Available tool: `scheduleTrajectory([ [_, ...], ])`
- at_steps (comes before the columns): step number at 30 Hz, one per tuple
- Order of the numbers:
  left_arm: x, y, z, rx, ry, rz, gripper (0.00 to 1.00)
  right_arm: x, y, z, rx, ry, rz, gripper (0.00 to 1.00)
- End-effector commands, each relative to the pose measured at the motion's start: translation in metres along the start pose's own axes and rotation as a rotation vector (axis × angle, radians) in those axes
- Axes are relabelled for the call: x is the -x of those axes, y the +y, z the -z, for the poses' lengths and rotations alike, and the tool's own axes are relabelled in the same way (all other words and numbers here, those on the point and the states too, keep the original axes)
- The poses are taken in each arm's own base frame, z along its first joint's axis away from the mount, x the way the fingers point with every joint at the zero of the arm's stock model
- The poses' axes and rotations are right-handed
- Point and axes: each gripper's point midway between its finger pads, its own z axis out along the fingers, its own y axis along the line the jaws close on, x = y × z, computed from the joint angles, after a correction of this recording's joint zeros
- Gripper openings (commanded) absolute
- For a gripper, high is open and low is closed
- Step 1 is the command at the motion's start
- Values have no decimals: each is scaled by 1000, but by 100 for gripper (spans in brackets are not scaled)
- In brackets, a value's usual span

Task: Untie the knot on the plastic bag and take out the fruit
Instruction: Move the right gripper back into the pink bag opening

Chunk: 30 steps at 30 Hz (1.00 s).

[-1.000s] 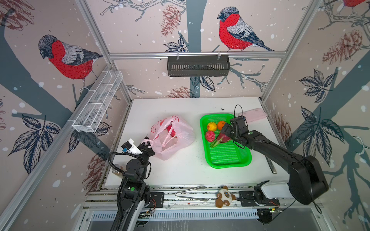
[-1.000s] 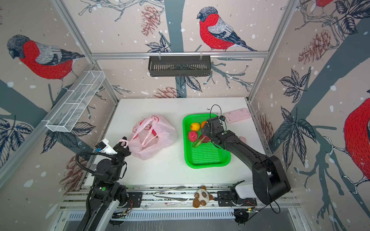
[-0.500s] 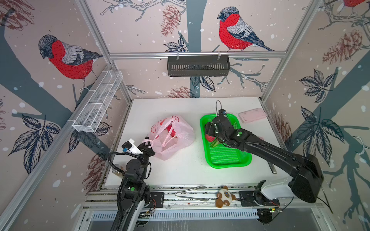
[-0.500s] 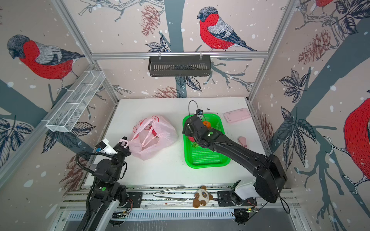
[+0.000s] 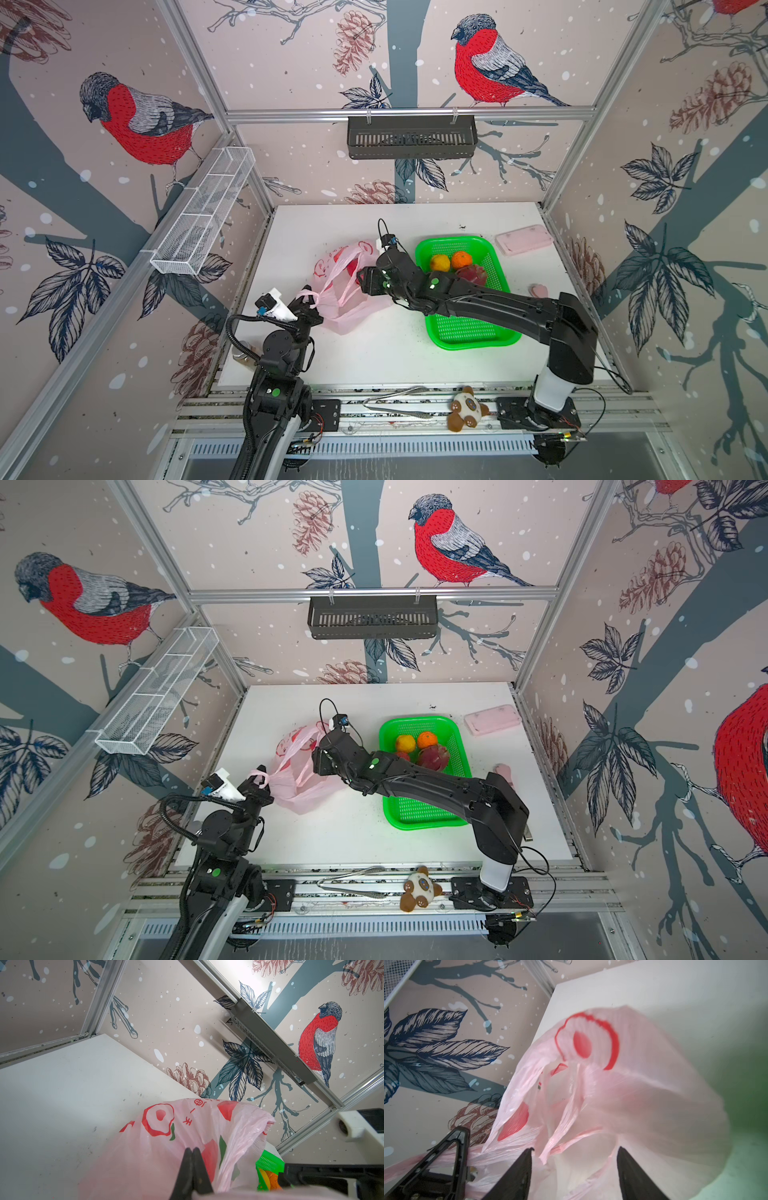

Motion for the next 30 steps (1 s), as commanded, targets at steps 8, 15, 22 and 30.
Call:
scheduleTrajectory([
  [8, -1, -6, 2, -44, -6, 19, 0, -47, 26, -34, 146, 139, -111, 80],
  [15, -6, -7, 3, -56, 20, 17, 0, -63, 19, -63, 151, 172, -162, 77],
  [22, -8, -5, 4, -53, 22, 16, 0, -55, 17, -86, 186, 143, -186, 58],
  [30, -18, 8, 3, -11, 28, 15, 0, -38, 18, -73, 192, 109, -142, 22],
])
